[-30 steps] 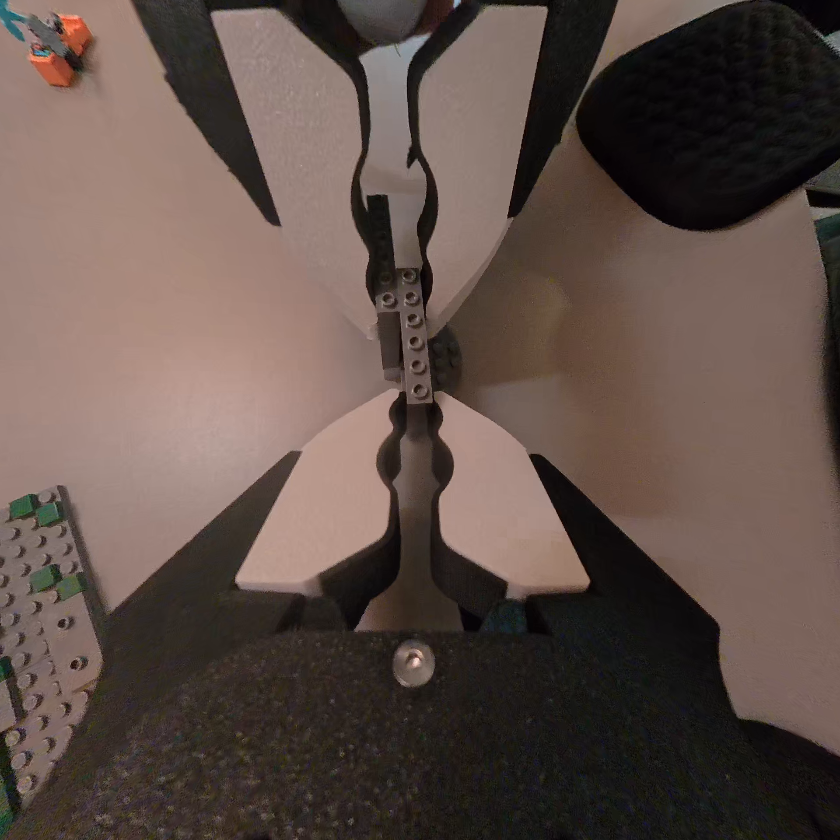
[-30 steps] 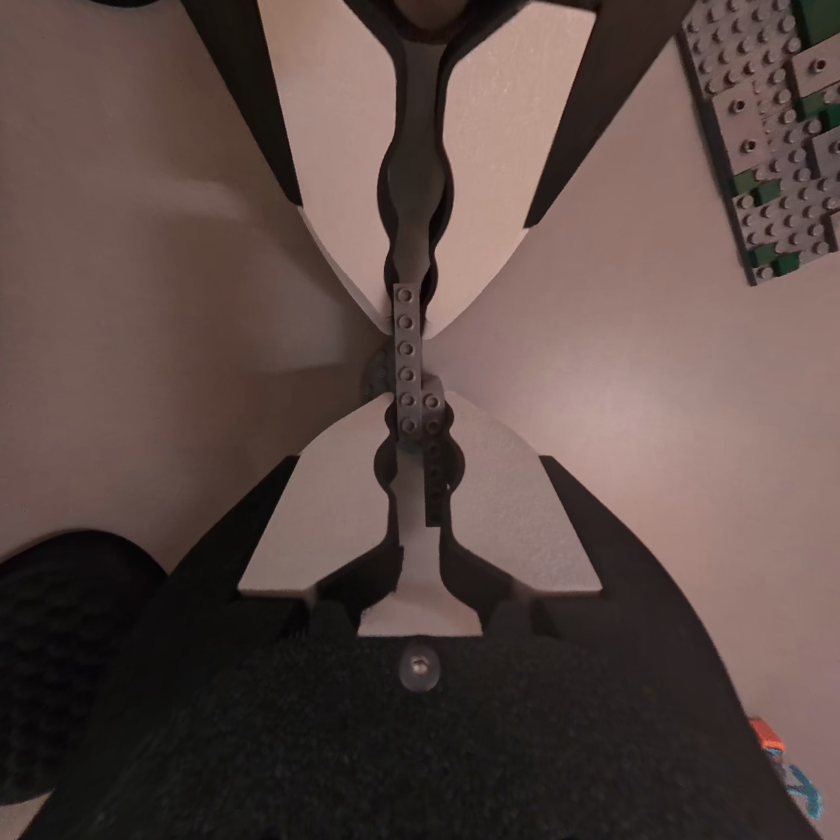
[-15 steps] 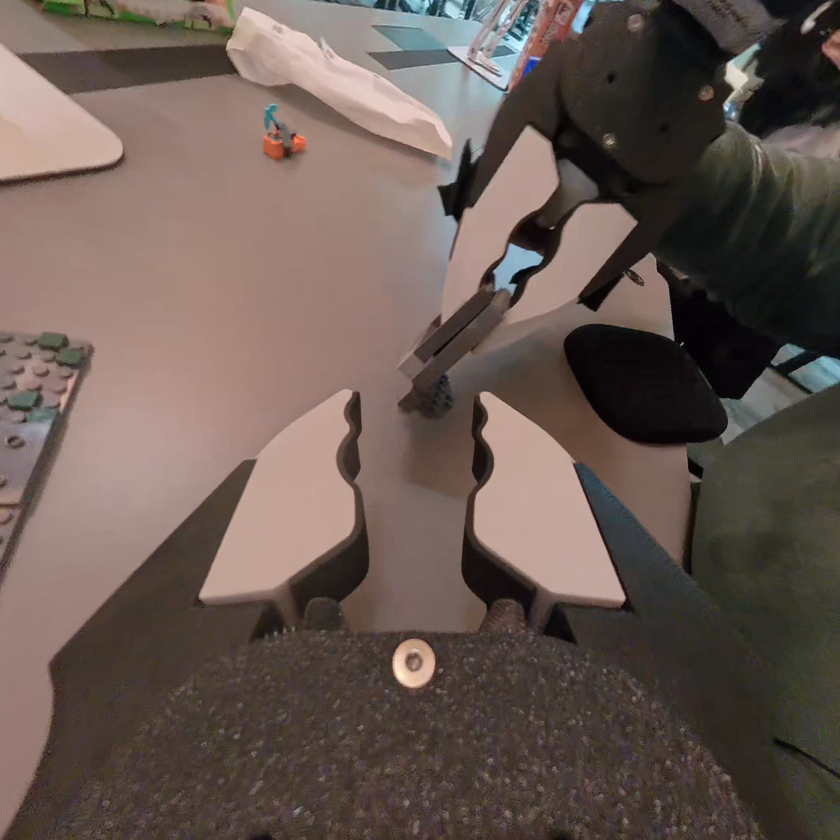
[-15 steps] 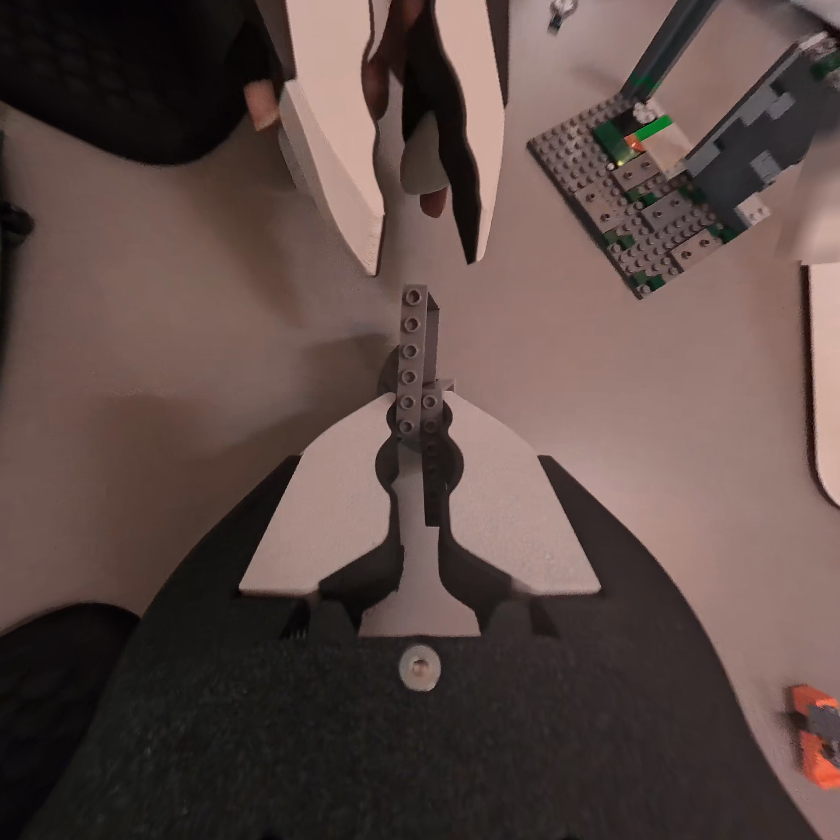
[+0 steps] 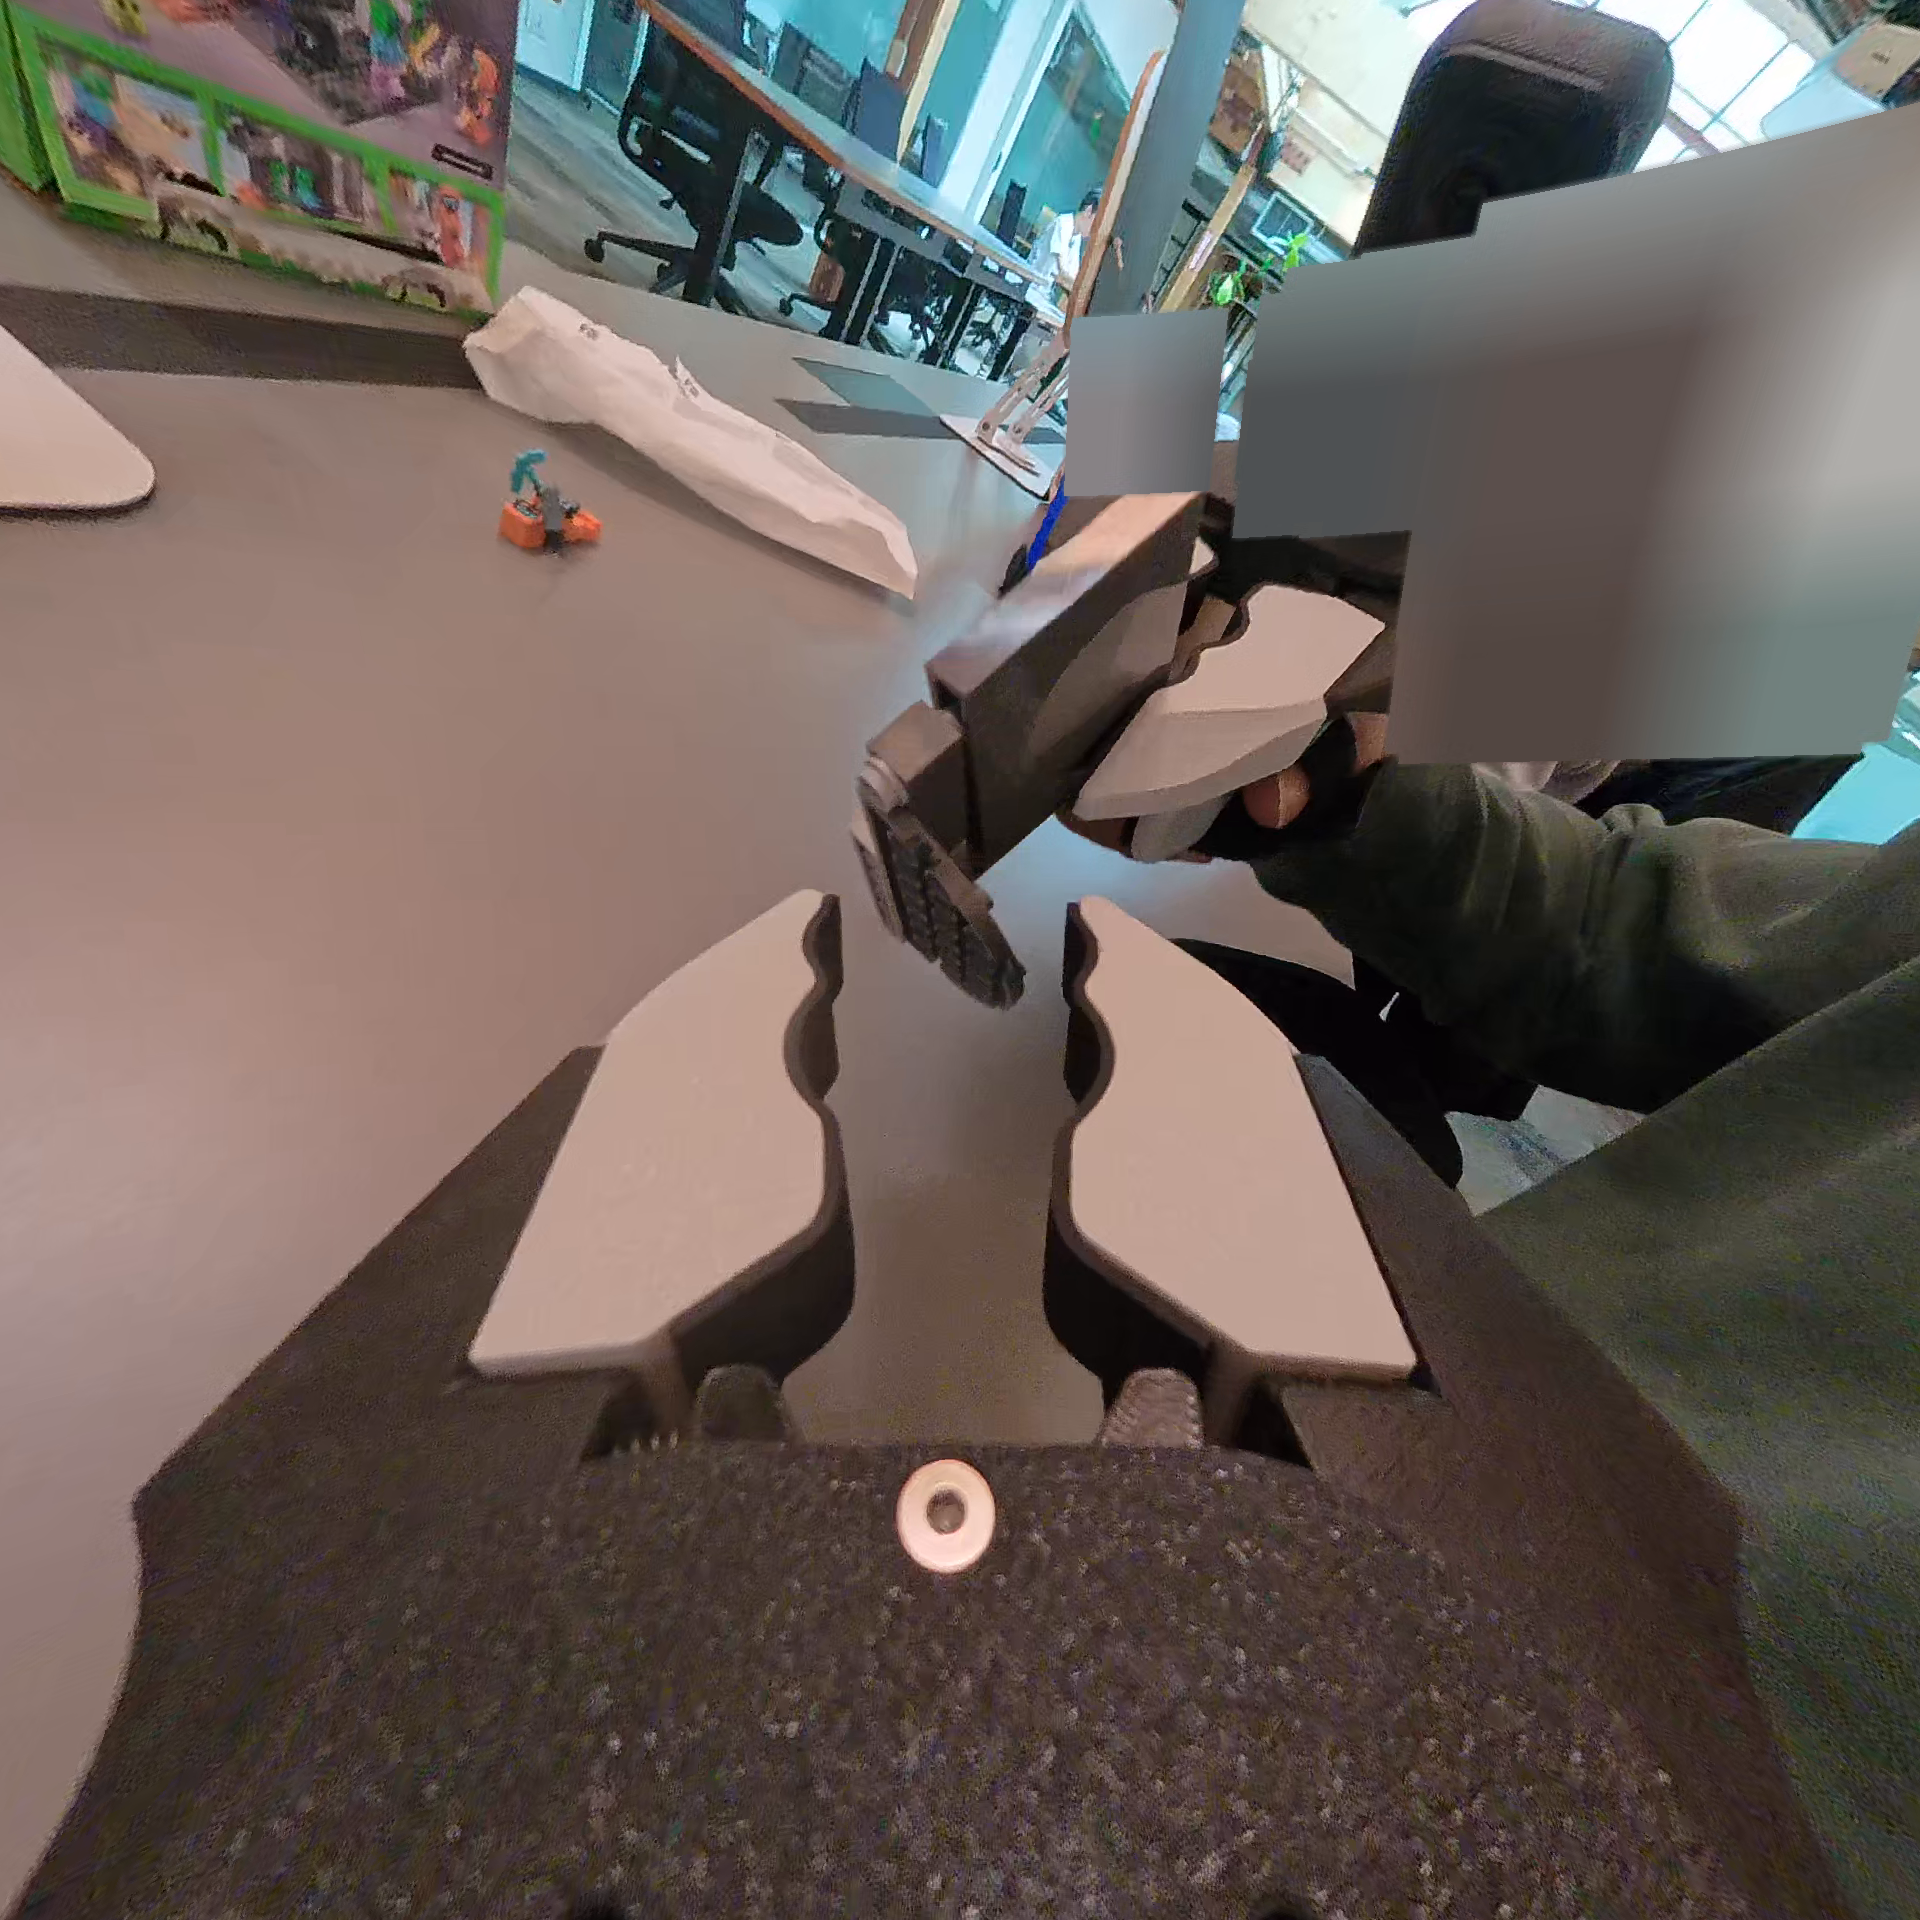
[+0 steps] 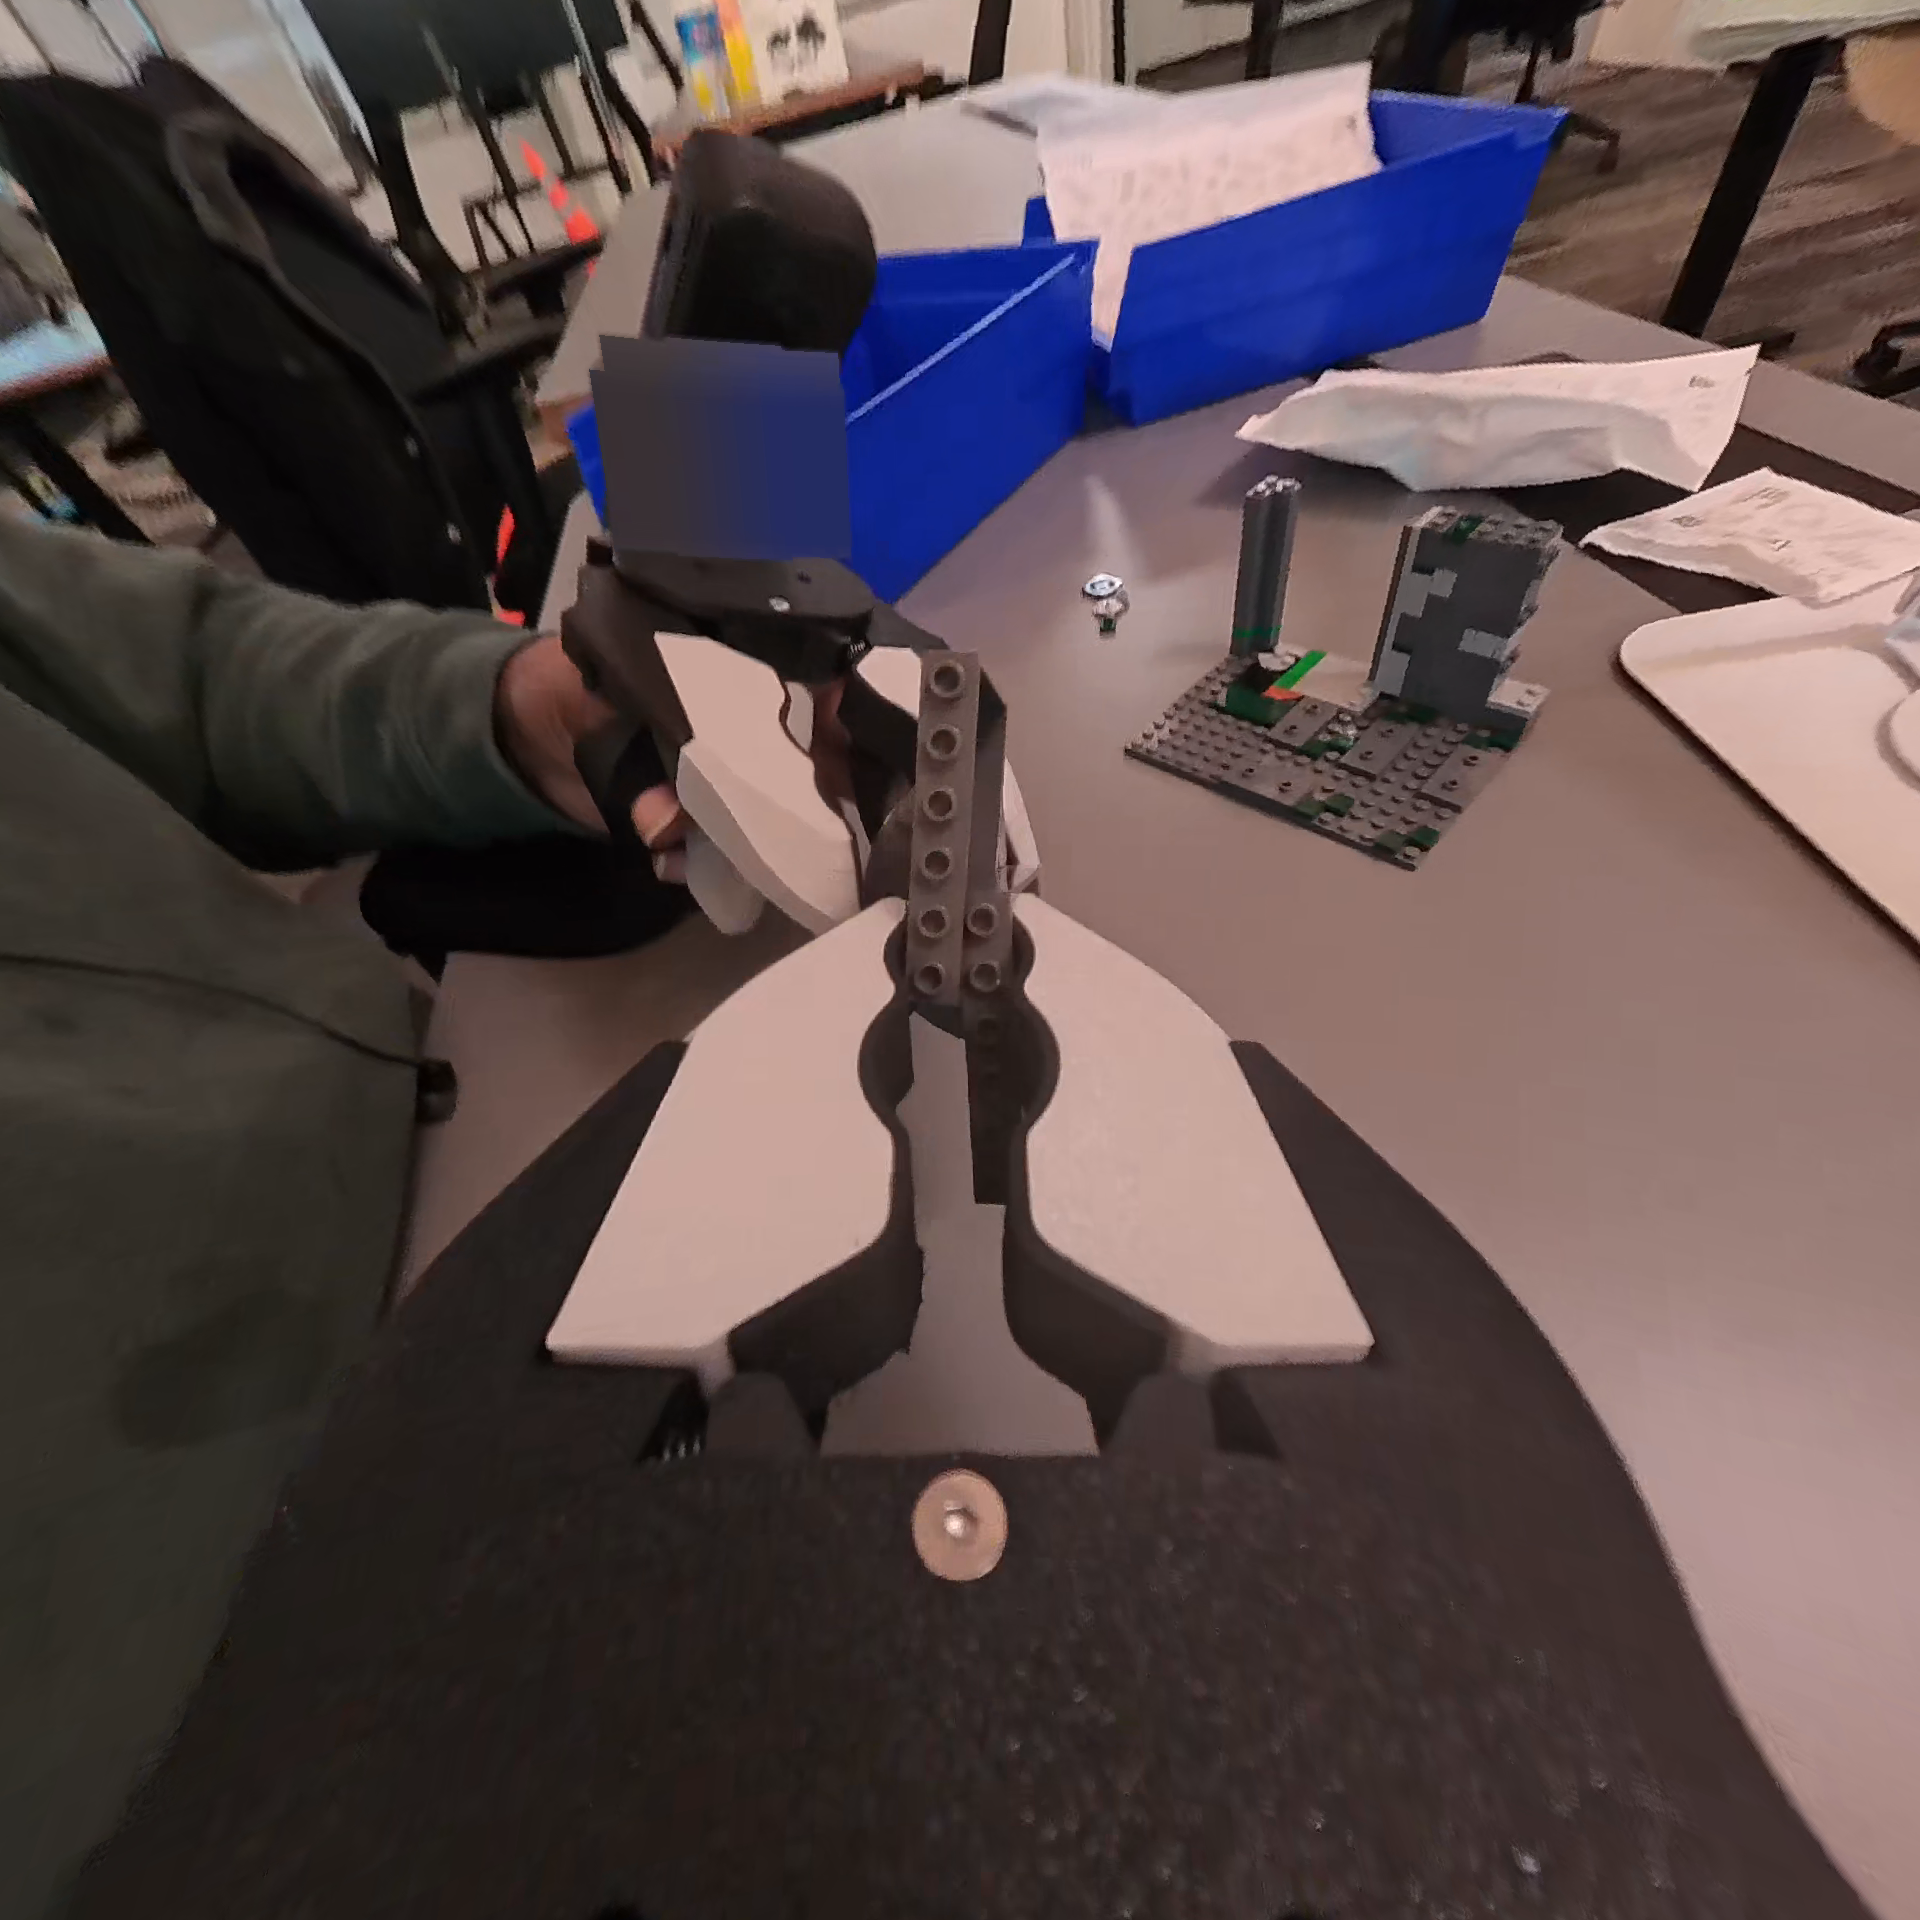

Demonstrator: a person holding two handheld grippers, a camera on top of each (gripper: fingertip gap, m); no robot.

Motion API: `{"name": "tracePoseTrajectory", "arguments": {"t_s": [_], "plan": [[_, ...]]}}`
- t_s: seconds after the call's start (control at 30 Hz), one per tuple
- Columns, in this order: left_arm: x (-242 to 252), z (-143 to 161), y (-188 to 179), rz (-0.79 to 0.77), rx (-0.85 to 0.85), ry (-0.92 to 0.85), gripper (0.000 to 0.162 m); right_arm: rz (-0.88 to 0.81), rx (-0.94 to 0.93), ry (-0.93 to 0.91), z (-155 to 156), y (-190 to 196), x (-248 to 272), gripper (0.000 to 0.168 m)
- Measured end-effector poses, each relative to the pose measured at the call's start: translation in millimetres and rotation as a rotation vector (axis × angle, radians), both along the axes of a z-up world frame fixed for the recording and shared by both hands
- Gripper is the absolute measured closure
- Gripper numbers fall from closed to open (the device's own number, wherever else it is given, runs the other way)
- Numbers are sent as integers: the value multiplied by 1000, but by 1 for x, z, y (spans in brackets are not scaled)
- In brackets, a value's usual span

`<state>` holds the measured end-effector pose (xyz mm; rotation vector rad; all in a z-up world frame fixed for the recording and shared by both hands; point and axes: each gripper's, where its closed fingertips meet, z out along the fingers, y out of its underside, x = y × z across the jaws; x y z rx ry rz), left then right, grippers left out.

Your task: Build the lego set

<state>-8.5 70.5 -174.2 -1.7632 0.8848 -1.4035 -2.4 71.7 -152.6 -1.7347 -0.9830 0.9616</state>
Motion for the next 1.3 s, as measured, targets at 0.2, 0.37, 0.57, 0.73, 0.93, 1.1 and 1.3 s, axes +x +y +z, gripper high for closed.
{"name": "tracePoseTrajectory", "arguments": {"t_s": [0.2, 0.37, 0.57, 0.73, 0.93, 1.1, 1.3], "plan": [[-1, 1, 1, 66, 108, 36, 136, -83, -41, 94, 5, -1, -4, 155], [-2, -4, -1, 91, 172, 88, 139, -136, -86, 127, 2, 0, -6, 155], [1, -12, -6, 96, 212, 127, 123, -171, -61, 93, -5, 1, -9, 155], [0, -1, -11, 55, 74, 1, 102, -192, 59, 13, -8, 1, -11, 155], [-6, 18, -3, 151, 45, -107, 83, -240, 228, -87, -11, 0, -21, 155], [-8, 28, 1, 250, 37, -155, 77, -297, 410, -158, -8, -1, -28, 155], [-12, 37, 3, 332, 113, -171, 84, -338, 601, -225, 1, -5, -34, 155]]}}
